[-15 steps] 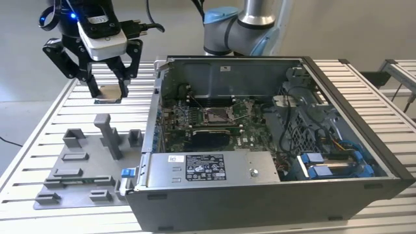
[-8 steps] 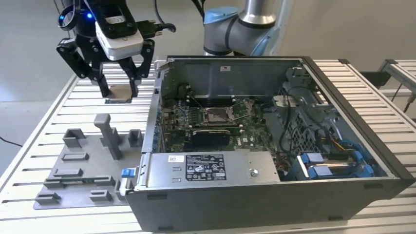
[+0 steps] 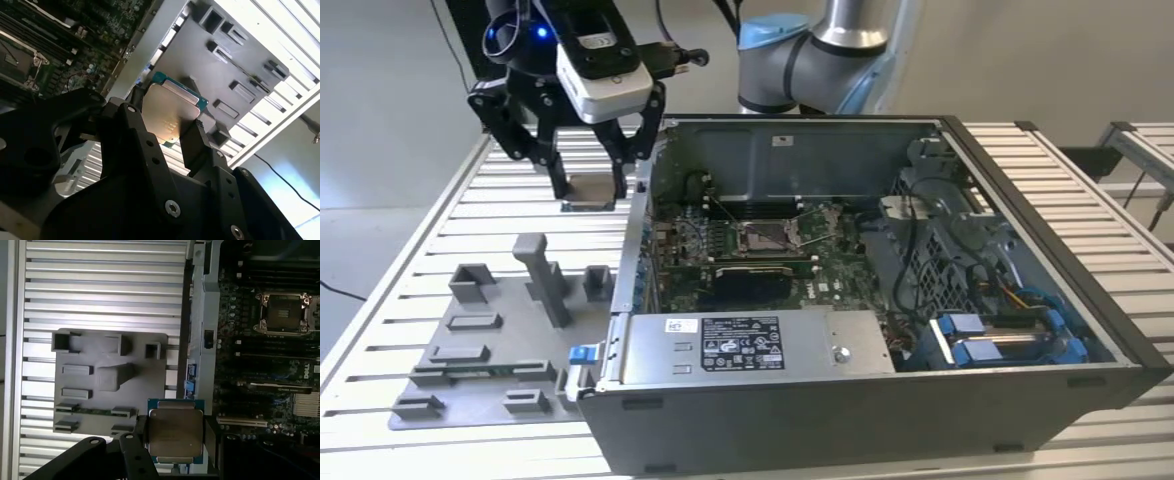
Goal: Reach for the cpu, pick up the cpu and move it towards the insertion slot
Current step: 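Pick up the cpu and move it towards the insertion slot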
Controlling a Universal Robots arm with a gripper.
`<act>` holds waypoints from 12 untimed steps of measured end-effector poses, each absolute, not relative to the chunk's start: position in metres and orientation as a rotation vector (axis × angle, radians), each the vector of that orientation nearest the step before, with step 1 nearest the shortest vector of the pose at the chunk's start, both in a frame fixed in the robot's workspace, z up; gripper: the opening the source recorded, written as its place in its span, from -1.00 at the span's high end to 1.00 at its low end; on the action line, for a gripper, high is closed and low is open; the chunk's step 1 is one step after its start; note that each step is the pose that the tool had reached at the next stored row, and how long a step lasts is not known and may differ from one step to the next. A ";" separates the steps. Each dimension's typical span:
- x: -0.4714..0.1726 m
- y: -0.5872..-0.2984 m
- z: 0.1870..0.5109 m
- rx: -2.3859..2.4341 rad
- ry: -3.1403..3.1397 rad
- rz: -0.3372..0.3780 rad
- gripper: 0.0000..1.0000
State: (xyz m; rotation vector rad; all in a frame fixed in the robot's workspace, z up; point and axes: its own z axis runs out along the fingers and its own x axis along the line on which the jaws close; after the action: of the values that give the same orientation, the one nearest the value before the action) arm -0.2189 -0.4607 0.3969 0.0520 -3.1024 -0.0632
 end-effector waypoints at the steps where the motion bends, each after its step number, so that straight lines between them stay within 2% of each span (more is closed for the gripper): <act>1: -0.216 -0.461 0.397 0.052 -3.102 -0.063 1.00; 12: -0.188 -0.461 0.397 0.052 -3.097 -0.063 1.00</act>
State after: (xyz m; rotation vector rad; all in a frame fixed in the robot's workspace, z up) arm -0.1877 -0.4607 0.3969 0.0518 -3.0966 -0.0633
